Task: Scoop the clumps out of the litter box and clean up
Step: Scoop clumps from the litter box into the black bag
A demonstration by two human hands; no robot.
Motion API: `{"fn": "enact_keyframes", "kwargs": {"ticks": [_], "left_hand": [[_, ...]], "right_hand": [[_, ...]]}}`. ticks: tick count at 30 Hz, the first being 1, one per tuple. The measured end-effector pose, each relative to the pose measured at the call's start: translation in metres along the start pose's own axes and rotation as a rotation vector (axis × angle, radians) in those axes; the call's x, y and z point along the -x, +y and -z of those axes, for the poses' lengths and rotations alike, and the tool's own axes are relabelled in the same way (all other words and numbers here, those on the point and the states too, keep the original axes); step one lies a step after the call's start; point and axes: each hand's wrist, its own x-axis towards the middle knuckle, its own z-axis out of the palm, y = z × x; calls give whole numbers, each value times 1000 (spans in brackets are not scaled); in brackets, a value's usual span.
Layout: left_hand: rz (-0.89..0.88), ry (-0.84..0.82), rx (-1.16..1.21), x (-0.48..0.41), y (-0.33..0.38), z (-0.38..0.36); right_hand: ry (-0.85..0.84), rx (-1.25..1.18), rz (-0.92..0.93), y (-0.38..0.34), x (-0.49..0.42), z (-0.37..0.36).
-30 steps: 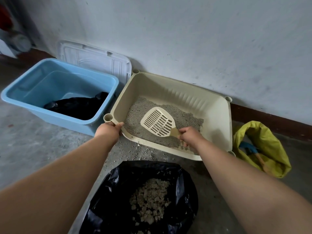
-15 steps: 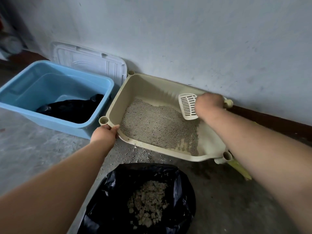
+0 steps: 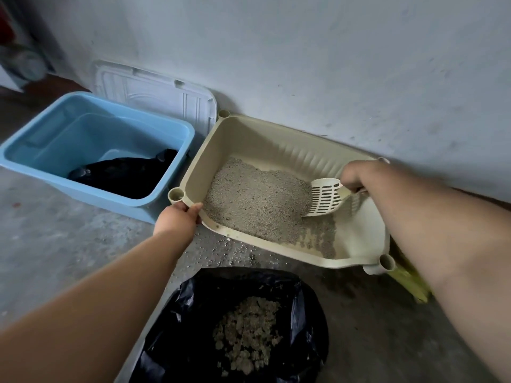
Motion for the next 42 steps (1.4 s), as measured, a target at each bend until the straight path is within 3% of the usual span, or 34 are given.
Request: {"fn": "enact_keyframes", "kwargs": {"ticks": [9,15,23,32,42], "left_hand": [[6,21,-11,0,-3,0],[14,16,-34,0,-2,0],[14,17,-33,2,0,1],[16,14,7,2,2,1],[13,-13,3,0,-1,1]], "right_hand": [[93,-184,244,-66,-21,-49],[41,-578,253,-124,-25,-85],[-6,-1078,269,-101,-28,-122],[38,-1111,269,-69,-29,-138],[131,-994,250,-53,-16,-142]]}}
